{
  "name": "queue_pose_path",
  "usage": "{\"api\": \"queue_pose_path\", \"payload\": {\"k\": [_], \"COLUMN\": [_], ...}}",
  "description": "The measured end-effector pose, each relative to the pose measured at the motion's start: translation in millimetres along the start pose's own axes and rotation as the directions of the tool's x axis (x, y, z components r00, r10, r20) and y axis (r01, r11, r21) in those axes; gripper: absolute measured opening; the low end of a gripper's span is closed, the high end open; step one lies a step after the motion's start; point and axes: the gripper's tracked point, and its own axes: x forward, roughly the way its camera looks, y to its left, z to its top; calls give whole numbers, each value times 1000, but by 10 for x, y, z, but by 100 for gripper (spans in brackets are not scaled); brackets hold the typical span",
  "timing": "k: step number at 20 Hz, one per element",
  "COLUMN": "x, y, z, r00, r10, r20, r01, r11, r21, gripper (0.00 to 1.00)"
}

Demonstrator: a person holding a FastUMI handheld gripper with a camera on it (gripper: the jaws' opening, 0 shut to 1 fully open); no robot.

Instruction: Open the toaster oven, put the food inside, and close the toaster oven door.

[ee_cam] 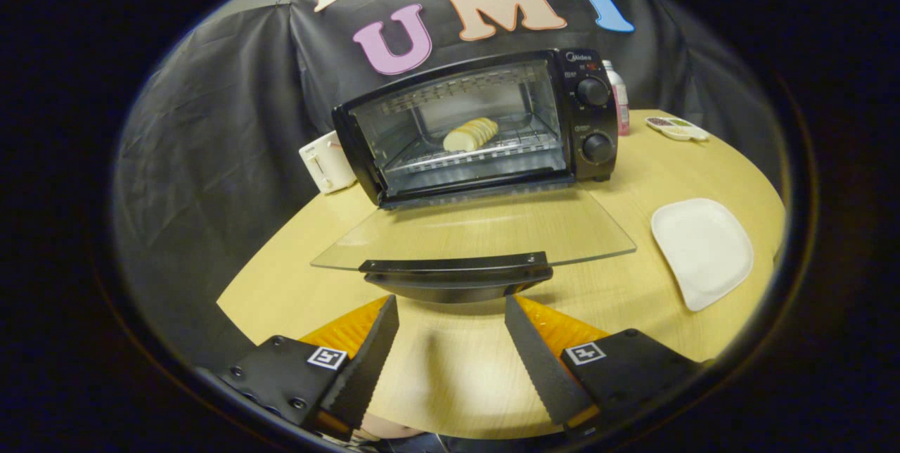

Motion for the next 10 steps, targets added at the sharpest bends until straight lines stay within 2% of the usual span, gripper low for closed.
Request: {"api": "queue_pose_path", "payload": {"k": [8,10], "x": [-89,-68], "y": [90,0], "z": [410,544], "r00": [994,990], "r10": [26,-15], "r20": [103,140], "r01": [-32,7], "r11": [998,998], "r21": [60,57], "gripper": [97,97]}}
